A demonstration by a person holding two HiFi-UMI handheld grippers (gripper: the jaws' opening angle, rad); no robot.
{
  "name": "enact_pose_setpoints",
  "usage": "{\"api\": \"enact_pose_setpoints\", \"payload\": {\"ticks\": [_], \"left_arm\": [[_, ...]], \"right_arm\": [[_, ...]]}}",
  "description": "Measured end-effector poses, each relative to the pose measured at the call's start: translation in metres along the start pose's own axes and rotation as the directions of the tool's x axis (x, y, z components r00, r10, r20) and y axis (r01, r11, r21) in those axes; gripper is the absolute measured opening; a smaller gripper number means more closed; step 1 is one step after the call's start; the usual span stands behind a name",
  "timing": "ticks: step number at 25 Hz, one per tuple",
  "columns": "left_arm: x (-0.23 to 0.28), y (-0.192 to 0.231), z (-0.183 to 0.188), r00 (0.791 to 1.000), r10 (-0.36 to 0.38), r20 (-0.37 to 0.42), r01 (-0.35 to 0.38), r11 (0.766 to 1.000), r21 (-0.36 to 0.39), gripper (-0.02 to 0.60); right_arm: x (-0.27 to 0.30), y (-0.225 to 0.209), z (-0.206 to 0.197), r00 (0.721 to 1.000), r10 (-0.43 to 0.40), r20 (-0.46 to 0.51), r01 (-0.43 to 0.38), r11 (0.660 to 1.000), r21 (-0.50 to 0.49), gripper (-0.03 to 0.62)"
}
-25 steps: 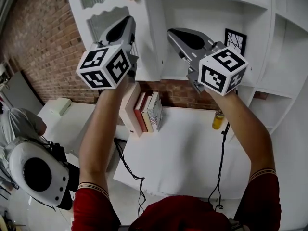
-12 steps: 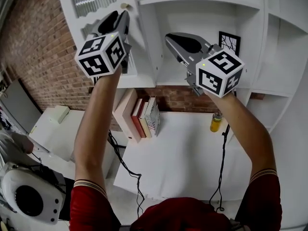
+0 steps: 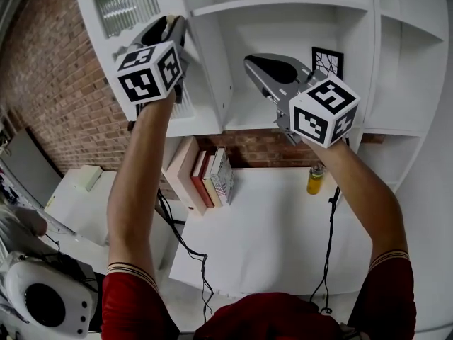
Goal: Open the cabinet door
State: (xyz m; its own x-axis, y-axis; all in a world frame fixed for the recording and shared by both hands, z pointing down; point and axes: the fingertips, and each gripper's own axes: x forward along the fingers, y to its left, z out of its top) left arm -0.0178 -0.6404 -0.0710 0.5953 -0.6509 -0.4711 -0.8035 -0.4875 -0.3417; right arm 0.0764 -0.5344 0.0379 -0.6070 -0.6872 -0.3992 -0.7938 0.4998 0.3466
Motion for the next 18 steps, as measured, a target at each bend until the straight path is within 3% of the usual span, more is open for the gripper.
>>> {"api": "enact_pose_setpoints", "payload": {"ticks": [8, 18], "left_arm": [[0.004, 0.004, -0.001, 0.999, 0.038, 0.005, -0.038, 0.999, -0.001, 0.083], [-0.019, 0.007, 0.011, 0.999, -0.017, 0.027, 0.019, 0.997, -0.073, 0.083]], "right_arm": [[-0.022, -0.01, 0.001, 0.999, -0.041, -0.012, 0.041, 0.999, -0.007, 0.012], [-0.028, -0.003, -0.001, 0.999, -0.044, -0.015, 0.044, 0.999, 0.005, 0.012]]}}
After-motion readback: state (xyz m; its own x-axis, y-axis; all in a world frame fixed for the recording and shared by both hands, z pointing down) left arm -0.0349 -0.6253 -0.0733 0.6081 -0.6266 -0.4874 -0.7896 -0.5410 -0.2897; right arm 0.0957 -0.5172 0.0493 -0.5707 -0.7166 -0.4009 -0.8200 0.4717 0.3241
